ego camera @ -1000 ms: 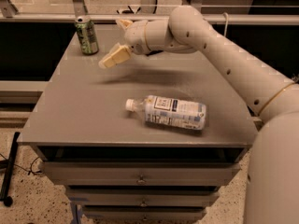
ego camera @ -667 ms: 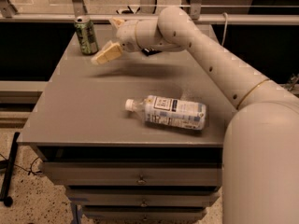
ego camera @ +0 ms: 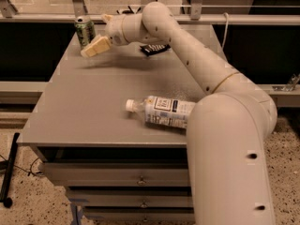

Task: Move green can near rxbar chocolate

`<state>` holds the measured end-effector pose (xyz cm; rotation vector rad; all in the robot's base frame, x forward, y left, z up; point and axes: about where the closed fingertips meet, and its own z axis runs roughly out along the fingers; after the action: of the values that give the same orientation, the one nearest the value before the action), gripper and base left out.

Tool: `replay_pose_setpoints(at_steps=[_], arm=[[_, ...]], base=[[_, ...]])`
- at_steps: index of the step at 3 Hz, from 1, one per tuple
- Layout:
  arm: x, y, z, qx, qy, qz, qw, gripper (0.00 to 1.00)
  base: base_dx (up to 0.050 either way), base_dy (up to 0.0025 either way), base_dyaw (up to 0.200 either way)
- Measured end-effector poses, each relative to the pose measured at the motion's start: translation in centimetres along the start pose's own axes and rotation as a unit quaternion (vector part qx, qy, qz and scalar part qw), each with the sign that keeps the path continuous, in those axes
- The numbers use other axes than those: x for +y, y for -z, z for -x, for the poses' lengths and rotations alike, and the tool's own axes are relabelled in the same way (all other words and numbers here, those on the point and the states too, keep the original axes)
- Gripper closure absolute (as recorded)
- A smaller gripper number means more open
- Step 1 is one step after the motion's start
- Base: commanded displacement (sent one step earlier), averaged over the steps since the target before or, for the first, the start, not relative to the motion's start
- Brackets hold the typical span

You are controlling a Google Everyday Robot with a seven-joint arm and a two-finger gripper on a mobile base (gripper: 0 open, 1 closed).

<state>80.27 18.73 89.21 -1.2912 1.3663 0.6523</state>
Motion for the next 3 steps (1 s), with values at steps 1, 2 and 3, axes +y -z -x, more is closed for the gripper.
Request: replay_pose_setpoints(at_steps=[1, 2, 3], arm=[[-0.2, -2.0, -0.2, -0.007, -0.031, 0.004, 0.9995, 0.18], [-0.1, -2.7, 0.5, -0.015, -0.059, 0.012, 0.9981, 0.41], [0.5, -2.0, 1.6, -0.033, -0.078, 0.014, 0.9963, 0.64]], base=[[0.000, 0.00000, 0.000], [0.000, 0.00000, 0.000], [0.000, 0.00000, 0.000]])
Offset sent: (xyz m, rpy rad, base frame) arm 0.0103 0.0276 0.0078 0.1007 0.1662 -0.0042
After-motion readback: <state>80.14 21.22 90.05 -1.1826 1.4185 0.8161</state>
